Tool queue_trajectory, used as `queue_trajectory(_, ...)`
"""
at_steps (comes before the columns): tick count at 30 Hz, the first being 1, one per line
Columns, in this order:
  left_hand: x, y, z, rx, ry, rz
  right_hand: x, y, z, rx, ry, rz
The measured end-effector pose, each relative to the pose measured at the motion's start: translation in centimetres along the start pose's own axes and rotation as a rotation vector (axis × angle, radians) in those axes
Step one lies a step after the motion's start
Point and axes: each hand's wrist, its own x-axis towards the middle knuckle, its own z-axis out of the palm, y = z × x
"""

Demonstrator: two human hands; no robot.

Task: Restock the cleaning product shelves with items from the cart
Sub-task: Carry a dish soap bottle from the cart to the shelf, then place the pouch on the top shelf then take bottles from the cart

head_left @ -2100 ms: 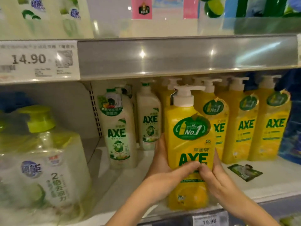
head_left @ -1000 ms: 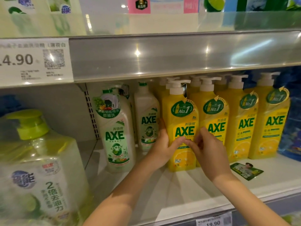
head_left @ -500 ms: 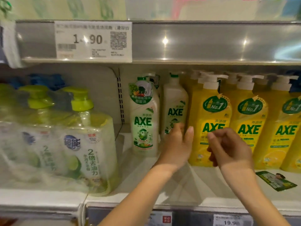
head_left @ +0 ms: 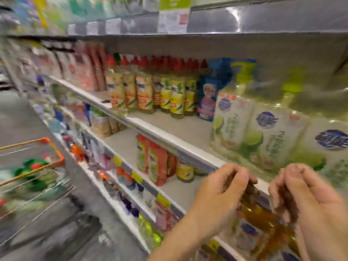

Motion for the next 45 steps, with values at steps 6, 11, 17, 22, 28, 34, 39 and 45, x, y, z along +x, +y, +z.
queue_trajectory(6, -6.4, -0.8, -17.6, 0.091, 0.292, -0.086, -1.0, 6.1, 16.6, 0.070, -0.314, 0.165)
queue_trajectory(11, -11.0, -2.4, -31.0, 0.172, 0.564, -0.175, -1.6, 11.2, 30.2, 0.120, -0.521, 0.329)
queue_trajectory(17, -13.7, -3.8, -44.5, 0.257, 0.804, -0.266, 0.3, 18.4, 44.4, 0.043, -0.807, 0.467)
queue_trajectory(22, -15.0, -3.4, -56.6, 0.372, 1.039, -0.300, 2.6, 23.1, 58.3, 0.034, -1.041, 0.472)
queue_trajectory(28, -16.7, -3.9, -69.2, 0.422, 1.293, -0.371, 2.8, 26.7, 73.1, 0.005, -1.261, 0.517)
queue_trajectory(34, -21.9, -8.0, -81.9, 0.602, 1.554, -0.632, -2.6, 33.5, 88.0, -0.125, -1.404, 0.713)
queue_trajectory(39, -27.5, -12.2, -91.6, 0.656, 1.568, -0.846, -9.2, 40.2, 98.2, -0.298, -1.428, 0.884)
queue_trajectory(45, -32.7, -15.3, -98.6, 0.657, 1.273, -1.131, -14.5, 43.7, 104.8, -0.416, -1.361, 1.049)
